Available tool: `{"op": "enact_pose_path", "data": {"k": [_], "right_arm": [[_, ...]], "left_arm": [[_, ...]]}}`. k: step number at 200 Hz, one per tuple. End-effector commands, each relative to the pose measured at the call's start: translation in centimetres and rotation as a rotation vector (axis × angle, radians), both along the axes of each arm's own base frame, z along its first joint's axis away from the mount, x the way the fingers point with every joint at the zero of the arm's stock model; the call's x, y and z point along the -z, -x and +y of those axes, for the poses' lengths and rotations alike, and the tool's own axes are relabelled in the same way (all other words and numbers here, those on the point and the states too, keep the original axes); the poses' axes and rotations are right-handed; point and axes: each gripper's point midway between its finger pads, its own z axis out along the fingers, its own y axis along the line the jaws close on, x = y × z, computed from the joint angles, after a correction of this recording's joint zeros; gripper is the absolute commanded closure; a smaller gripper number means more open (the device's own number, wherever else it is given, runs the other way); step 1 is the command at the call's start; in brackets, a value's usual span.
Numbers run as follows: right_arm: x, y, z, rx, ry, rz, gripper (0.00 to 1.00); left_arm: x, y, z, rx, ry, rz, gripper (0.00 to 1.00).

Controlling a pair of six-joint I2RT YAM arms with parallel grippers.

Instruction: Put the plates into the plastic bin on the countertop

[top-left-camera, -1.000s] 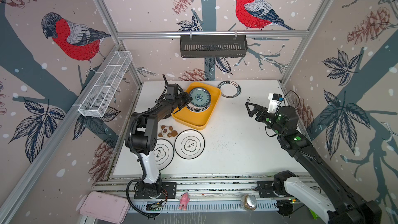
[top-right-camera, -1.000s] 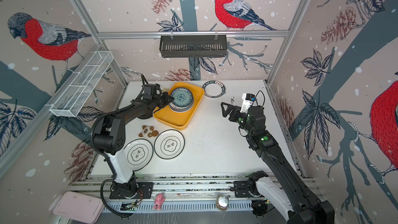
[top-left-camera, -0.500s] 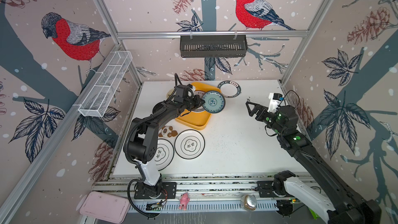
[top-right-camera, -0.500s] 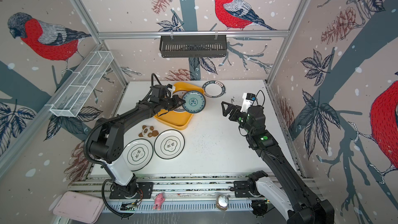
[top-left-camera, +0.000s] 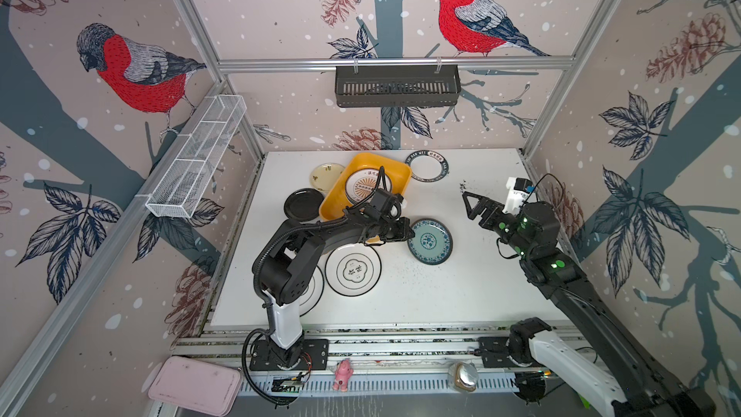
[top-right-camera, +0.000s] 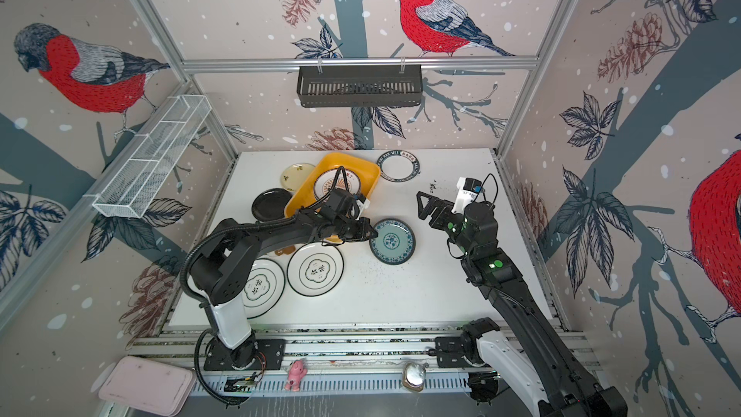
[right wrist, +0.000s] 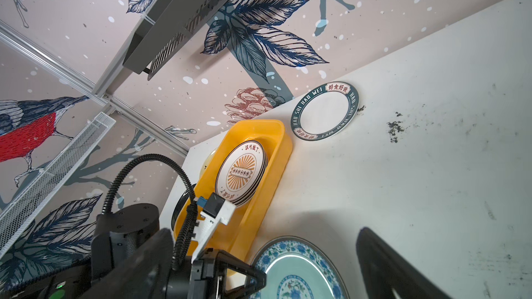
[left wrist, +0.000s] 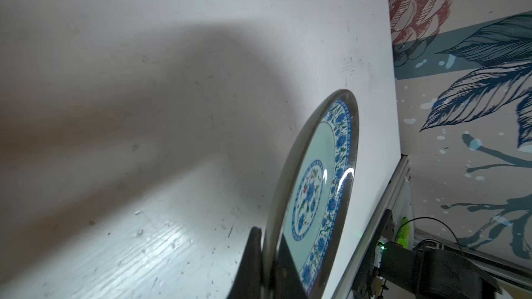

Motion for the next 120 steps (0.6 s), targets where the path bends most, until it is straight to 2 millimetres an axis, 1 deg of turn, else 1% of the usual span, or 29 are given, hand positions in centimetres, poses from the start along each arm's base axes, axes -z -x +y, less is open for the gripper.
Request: {"op": "enact_pose_path", "data": {"k": [1,27,43,70,86,109,120], "right_arm": [[0.1,0.0,-0.5,0.028,-0.002,0.005,0.00],[0.0,-0.1,-0.7,0.041,0.002,0.004,0.00],[0.0,-0.3,-0.7,0.048,0.003,0.003,0.00],[0.0,-0.4,-0.9,0.057,0.009,0.002,0.00],[0.0,-0.5,-1.0,0.064,0.011,0.003,0.00],[-0.1,-0.6,-1.2,0.069,0.012,0.001,0.00],[0.0,-0.6,-1.2,0.072,0.013,0.002,0.00]], "left_arm": [[0.5,-0.8,-0.9,-0.003,0.000,-0.029,0.97],[2.1,-0.9,-0.9,-0.007,-0.036,-0.001,0.96],[2.7,-1.1,-1.0,-0.003,-0.048,0.011,0.95],[3.3,-1.3,-1.2,-0.003,-0.056,0.028,0.91],[3.8,-1.3,-1.2,-0.004,-0.065,0.042,0.86],[3.9,-1.5,-1.3,-0.006,-0.072,0.046,0.78],[3.8,-1.6,-1.2,-0.011,-0.079,0.040,0.72]]}}
